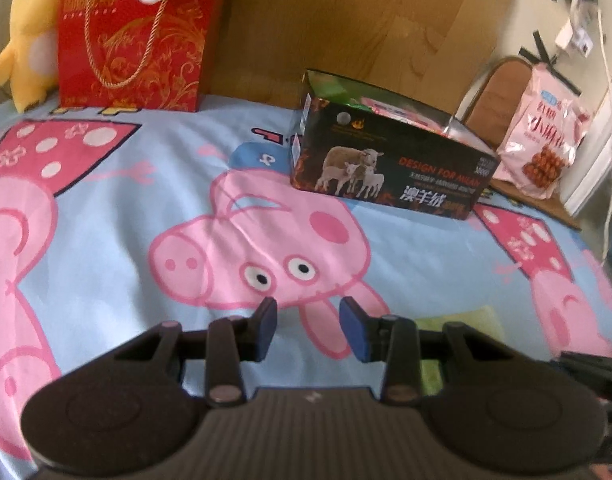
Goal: Organize snacks
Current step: 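Grasp the pale green flat packet with the right tool, then carry the pale green packet into the black box and open the right tool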
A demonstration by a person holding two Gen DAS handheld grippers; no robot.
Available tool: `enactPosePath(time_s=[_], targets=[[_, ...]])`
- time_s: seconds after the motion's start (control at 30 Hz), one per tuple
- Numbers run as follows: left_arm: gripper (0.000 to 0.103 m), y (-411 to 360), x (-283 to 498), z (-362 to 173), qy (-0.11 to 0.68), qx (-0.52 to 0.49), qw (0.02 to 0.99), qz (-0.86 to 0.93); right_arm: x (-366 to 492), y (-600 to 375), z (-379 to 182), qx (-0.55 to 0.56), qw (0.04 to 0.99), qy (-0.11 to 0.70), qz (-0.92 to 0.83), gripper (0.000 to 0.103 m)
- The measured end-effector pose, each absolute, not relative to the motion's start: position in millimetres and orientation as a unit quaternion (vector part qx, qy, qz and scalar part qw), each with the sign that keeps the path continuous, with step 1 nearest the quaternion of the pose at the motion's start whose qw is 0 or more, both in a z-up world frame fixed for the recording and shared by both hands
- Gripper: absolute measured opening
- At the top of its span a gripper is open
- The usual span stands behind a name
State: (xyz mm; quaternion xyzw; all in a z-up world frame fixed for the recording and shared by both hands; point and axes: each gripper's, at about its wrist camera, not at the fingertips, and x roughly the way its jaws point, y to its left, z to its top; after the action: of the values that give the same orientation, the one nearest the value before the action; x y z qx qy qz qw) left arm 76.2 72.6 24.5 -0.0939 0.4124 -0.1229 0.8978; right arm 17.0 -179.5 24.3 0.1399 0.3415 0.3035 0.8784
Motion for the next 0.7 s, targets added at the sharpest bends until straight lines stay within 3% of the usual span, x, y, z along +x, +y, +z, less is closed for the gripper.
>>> enactPosePath(time_s=[0.4,0.53,0.7], targets=[[0.036,32,75,16,0.447,-0.112,0.851,-0.252,19,-169,23,0.023,0.898,0.327,0.294,0.054],[0.033,24,78,23,0.436,-0.1,0.861,-0.242,30,-151,21,-0.004,0.896,0.316,0.311,0.046],[0.03,29,99,53,0.397,-0.101,0.879,-0.245,45,-149,37,-0.004,0.911,0.282,0.3,0.043]])
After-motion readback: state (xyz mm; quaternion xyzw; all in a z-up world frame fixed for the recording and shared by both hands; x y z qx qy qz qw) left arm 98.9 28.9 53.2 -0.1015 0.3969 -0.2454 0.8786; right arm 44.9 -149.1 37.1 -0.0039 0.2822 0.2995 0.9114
